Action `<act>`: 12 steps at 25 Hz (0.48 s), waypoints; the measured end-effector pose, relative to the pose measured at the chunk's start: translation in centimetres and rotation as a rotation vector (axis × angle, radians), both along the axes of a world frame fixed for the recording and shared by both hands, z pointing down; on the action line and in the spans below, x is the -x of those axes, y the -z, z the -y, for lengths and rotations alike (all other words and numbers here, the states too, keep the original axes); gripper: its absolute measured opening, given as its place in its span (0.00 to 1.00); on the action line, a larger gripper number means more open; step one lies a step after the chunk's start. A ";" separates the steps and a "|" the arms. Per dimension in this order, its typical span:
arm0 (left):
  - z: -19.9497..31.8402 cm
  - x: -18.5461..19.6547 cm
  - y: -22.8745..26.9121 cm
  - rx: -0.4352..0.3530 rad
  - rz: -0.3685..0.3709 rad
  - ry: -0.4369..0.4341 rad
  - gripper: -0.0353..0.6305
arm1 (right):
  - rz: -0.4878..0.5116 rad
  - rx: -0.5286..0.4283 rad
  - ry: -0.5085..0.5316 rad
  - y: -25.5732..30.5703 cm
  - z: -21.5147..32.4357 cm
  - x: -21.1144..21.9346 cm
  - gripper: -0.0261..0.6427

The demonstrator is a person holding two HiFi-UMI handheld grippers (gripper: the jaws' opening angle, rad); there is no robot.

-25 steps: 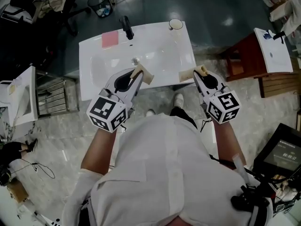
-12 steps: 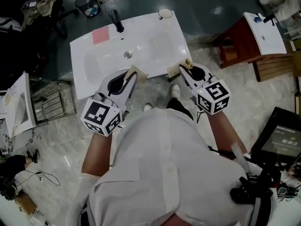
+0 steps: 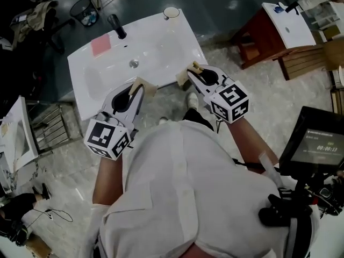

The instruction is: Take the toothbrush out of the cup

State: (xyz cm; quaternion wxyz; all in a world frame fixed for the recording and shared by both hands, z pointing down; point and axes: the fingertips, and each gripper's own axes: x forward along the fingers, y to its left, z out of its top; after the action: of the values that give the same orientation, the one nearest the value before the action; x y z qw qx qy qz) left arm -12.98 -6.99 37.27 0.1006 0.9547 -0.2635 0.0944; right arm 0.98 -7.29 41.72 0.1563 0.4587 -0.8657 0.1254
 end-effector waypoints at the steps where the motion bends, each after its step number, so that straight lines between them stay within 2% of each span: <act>1: 0.0 0.0 0.0 0.001 0.000 -0.001 0.13 | 0.001 0.000 0.002 0.0 0.0 0.1 0.11; 12: 0.0 -0.3 -0.4 0.012 0.007 -0.019 0.13 | 0.002 0.002 0.012 0.0 0.0 0.6 0.11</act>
State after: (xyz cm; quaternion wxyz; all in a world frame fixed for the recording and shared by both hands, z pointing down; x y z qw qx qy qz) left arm -12.71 -6.95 37.71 0.1045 0.9563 -0.2541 0.1001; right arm 0.34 -7.25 41.71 0.1566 0.4534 -0.8684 0.1259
